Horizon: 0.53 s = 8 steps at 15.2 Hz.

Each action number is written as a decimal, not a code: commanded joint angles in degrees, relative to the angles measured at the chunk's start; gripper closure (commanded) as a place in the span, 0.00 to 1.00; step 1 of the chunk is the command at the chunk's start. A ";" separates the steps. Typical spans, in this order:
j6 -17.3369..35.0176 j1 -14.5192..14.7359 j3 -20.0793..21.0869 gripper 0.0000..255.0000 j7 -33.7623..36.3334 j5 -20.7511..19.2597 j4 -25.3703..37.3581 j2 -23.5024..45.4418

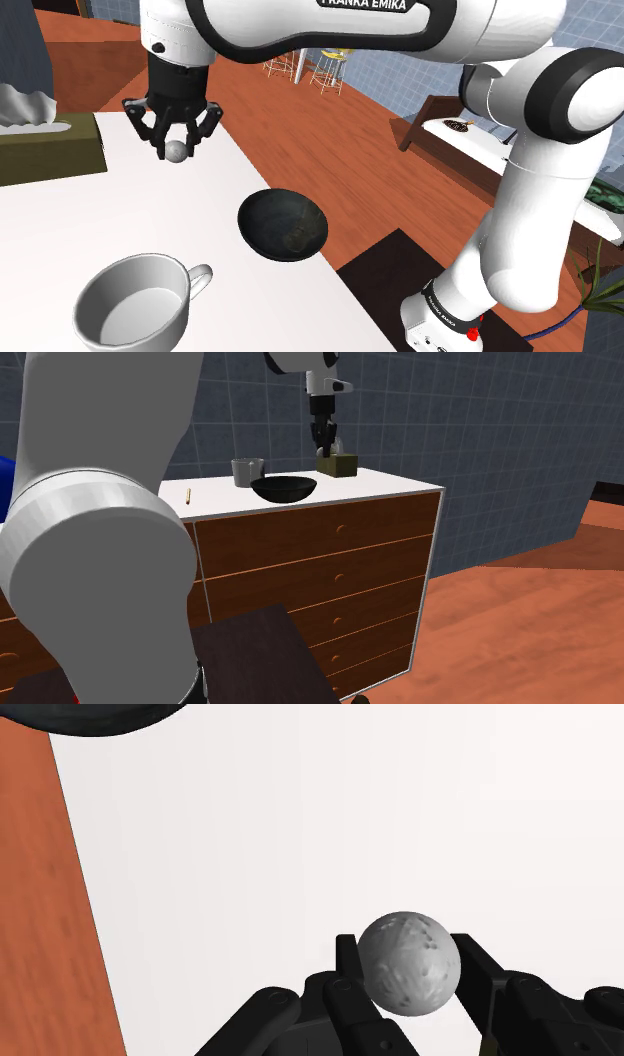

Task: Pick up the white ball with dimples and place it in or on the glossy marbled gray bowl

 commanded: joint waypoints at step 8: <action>-2.81 -1.66 0.92 1.00 -1.02 2.88 -2.10 -5.62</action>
